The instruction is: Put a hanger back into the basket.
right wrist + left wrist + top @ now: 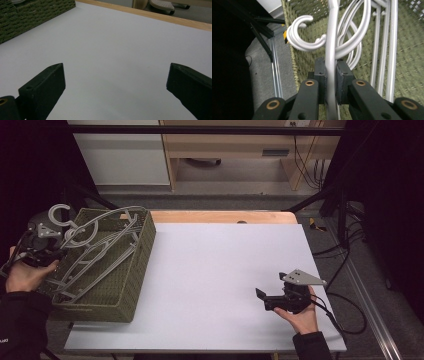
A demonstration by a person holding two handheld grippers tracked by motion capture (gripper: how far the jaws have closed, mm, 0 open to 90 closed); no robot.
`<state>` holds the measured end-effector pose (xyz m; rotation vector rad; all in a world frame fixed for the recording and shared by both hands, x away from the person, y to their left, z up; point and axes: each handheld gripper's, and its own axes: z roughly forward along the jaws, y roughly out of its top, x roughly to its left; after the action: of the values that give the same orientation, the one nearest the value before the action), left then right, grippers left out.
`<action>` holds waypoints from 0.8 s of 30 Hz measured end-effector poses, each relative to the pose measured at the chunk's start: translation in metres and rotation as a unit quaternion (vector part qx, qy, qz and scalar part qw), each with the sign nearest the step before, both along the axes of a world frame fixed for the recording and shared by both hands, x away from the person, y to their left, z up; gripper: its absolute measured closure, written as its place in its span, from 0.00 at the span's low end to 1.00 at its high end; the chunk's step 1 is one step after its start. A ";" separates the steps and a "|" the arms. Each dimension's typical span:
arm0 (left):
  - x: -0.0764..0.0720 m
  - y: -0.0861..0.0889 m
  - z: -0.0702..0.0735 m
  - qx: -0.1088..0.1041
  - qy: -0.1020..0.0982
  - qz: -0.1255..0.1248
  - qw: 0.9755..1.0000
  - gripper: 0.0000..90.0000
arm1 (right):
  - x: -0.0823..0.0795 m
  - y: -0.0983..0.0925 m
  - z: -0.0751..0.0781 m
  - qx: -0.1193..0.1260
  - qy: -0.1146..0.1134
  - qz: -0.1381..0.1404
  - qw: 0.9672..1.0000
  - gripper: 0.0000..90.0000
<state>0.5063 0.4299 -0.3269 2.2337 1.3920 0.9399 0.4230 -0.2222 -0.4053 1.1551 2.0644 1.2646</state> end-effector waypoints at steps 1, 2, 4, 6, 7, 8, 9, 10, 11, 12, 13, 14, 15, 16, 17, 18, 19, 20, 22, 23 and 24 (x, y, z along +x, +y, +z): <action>0.000 0.001 -0.002 -0.001 0.001 0.000 1.000 0.90 | 0.000 0.000 0.000 0.001 0.001 -0.001 1.000 0.03; -0.001 0.002 -0.003 -0.004 0.004 -0.001 1.000 0.90 | 0.000 0.000 0.000 0.001 0.001 -0.001 1.000 0.03; -0.001 0.001 -0.006 -0.003 0.003 -0.003 1.000 0.90 | 0.000 0.000 0.000 0.001 0.001 -0.001 1.000 0.03; 0.000 -0.001 -0.007 0.000 0.006 -0.005 1.000 0.90 | 0.000 0.000 0.000 0.001 0.002 -0.001 1.000 0.03; 0.001 -0.003 -0.009 -0.001 0.006 -0.004 1.000 0.90 | 0.000 0.000 0.000 0.001 0.002 -0.002 1.000 0.03; 0.002 -0.004 -0.010 0.002 0.012 -0.007 1.000 0.90 | 0.000 0.000 0.000 0.001 0.002 -0.001 1.000 0.03; 0.002 -0.005 -0.013 -0.001 0.012 -0.006 1.000 0.90 | 0.000 0.000 0.000 0.002 0.003 -0.001 1.000 0.03; 0.003 -0.006 -0.016 -0.004 0.013 -0.006 1.000 0.90 | 0.000 0.000 0.000 0.001 0.002 0.000 1.000 0.03; 0.004 -0.007 -0.019 -0.003 0.018 -0.007 1.000 0.90 | 0.000 0.000 0.000 0.001 0.001 0.001 1.000 0.03; 0.005 -0.008 -0.024 -0.004 0.021 -0.006 1.000 0.91 | 0.000 0.000 0.000 0.000 0.001 0.000 1.000 0.03; 0.006 -0.008 -0.027 -0.005 0.025 -0.005 1.000 0.91 | 0.000 -0.001 0.000 0.001 0.001 0.001 1.000 0.03; 0.007 -0.007 -0.031 -0.011 0.027 -0.002 1.000 0.91 | 0.000 -0.001 0.001 0.001 0.001 0.001 1.000 0.03; 0.007 -0.005 -0.034 -0.016 0.030 -0.001 0.999 0.91 | 0.000 -0.001 0.001 0.001 0.000 0.000 1.000 0.03; 0.007 -0.004 -0.037 -0.025 0.034 0.001 0.999 0.90 | 0.000 -0.001 0.001 0.001 0.000 0.000 1.000 0.03; 0.007 -0.002 -0.040 -0.027 0.035 0.001 0.999 0.91 | 0.000 -0.001 0.001 0.001 0.000 0.000 1.000 0.03; 0.007 -0.002 -0.042 -0.029 0.039 -0.001 0.999 0.90 | 0.000 -0.001 0.001 0.001 0.000 0.000 1.000 0.03; 0.007 -0.002 -0.044 -0.034 0.045 -0.004 0.998 0.90 | 0.000 -0.001 0.000 0.000 0.000 0.000 1.000 0.03; 0.008 -0.003 -0.047 -0.032 0.049 -0.006 0.998 0.90 | 0.000 0.000 0.000 0.000 0.000 0.000 1.000 0.03; 0.011 -0.009 -0.052 -0.022 0.064 -0.007 0.998 0.90 | 0.000 0.000 0.000 0.000 -0.001 0.000 1.000 0.03; 0.012 -0.011 -0.054 -0.014 0.069 -0.007 0.997 0.90 | 0.000 0.000 0.001 0.000 -0.001 -0.001 1.000 0.03; 0.013 -0.011 -0.056 -0.017 0.077 -0.002 0.997 0.90 | -0.001 -0.001 0.001 0.002 -0.001 0.000 1.000 0.03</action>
<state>0.5194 0.4186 -0.3832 2.3247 1.4551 0.7512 0.4225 -0.2227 -0.4045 1.1550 2.0619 1.2700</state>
